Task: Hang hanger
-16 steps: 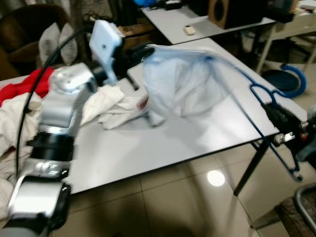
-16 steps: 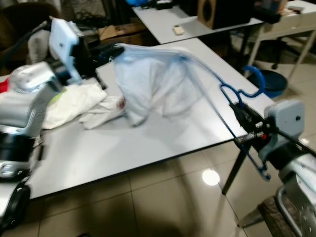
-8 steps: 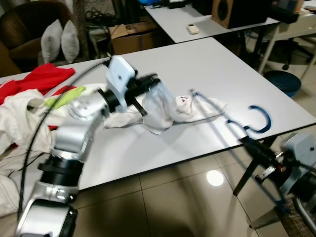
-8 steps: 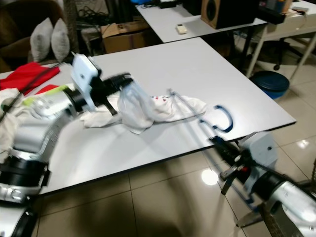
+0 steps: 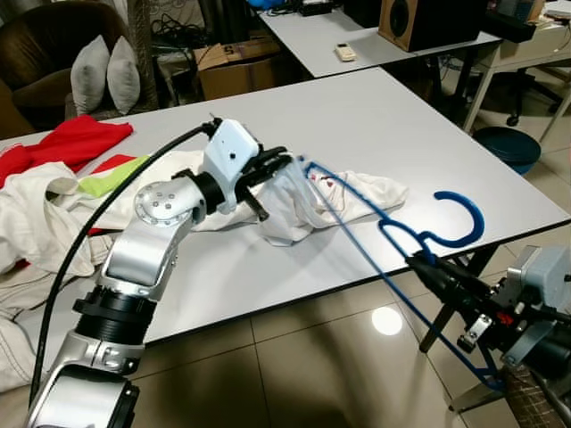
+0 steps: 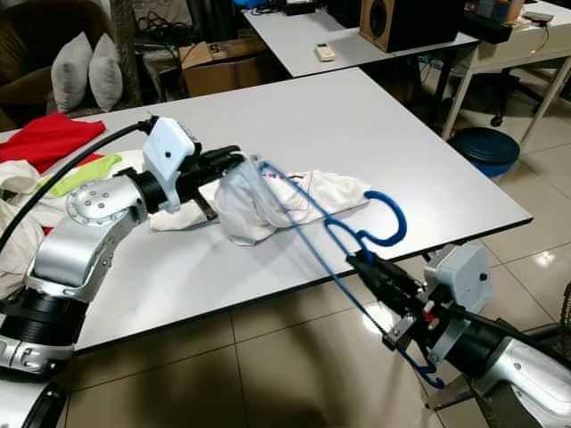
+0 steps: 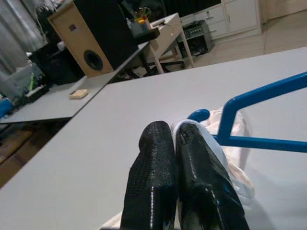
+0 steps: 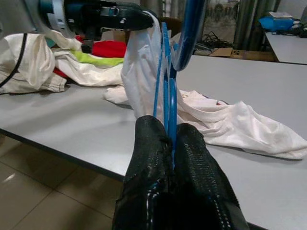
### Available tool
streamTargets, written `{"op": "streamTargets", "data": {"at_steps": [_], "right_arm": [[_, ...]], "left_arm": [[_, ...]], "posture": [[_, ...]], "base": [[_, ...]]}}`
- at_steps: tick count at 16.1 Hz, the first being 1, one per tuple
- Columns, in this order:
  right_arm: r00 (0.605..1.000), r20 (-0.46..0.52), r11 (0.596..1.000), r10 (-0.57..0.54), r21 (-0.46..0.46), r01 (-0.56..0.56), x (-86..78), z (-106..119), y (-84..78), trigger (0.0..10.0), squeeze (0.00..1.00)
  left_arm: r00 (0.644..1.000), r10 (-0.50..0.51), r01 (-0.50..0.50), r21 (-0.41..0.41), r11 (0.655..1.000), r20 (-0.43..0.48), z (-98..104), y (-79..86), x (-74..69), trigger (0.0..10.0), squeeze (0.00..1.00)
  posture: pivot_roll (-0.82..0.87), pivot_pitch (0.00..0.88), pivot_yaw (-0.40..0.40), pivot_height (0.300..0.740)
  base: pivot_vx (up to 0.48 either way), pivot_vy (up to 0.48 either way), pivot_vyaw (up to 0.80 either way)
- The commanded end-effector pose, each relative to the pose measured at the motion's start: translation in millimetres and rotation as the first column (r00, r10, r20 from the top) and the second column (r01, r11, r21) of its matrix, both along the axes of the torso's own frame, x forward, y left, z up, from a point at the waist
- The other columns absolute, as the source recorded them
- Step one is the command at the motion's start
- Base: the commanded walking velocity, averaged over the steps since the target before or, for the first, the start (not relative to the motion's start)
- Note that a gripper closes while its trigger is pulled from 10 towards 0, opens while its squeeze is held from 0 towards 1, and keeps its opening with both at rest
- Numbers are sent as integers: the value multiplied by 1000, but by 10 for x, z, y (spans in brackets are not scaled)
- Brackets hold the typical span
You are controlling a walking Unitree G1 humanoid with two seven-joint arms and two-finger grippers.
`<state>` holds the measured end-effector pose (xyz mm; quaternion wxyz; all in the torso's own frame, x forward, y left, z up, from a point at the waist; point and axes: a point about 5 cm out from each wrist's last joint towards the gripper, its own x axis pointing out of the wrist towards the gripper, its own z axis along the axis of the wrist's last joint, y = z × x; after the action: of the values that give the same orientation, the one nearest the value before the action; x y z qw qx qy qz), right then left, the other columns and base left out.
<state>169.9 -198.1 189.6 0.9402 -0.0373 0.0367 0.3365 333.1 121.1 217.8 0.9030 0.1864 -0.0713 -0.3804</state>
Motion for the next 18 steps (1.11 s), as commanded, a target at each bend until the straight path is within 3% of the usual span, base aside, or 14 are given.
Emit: {"op": "streamTargets", "data": {"at_steps": [1, 8, 11, 14, 16, 18], "right_arm": [[1000, 0, 1000, 25, 2, -25, -27, 33, 16, 10000, 0], [991, -98, 992, 91, -75, -99, -95, -91, 22, 10000, 0], [992, -114, 989, 59, -126, -73, -82, -145, -33, 10000, 0], [993, -107, 989, 56, -131, -70, -69, -135, -47, 10000, 0], [988, -126, 983, 89, -150, -108, -63, -165, -23, 10000, 0], [980, -155, 973, 126, -174, -153, -64, -197, -2, 10000, 0]], "left_arm": [[999, 29, -29, 22, 999, 22, 20, 56, 20, 0, 0], [995, -94, 95, -29, 995, 22, 81, 87, -71, 0, 0], [989, -138, 141, 58, 988, -48, -44, 118, -113, 0, 0], [986, -160, 164, 84, 983, -56, -84, 106, -137, 0, 0], [970, -234, 238, 73, 969, -62, -94, 40, -213, 0, 0], [974, -224, 226, 61, 972, -38, -62, 8, -193, 0, 0]], "posture": [[-319, 0, 96, 740], [-318, 0, 94, 740], [-322, 0, 95, 740], [-322, 0, 94, 740], [-324, 0, 96, 740], [-324, 0, 94, 740]], "base": [[0, 0, 0], [0, 0, 0], [0, 0, 0], [0, 0, 0], [0, 0, 0], [0, 0, 0]]}}
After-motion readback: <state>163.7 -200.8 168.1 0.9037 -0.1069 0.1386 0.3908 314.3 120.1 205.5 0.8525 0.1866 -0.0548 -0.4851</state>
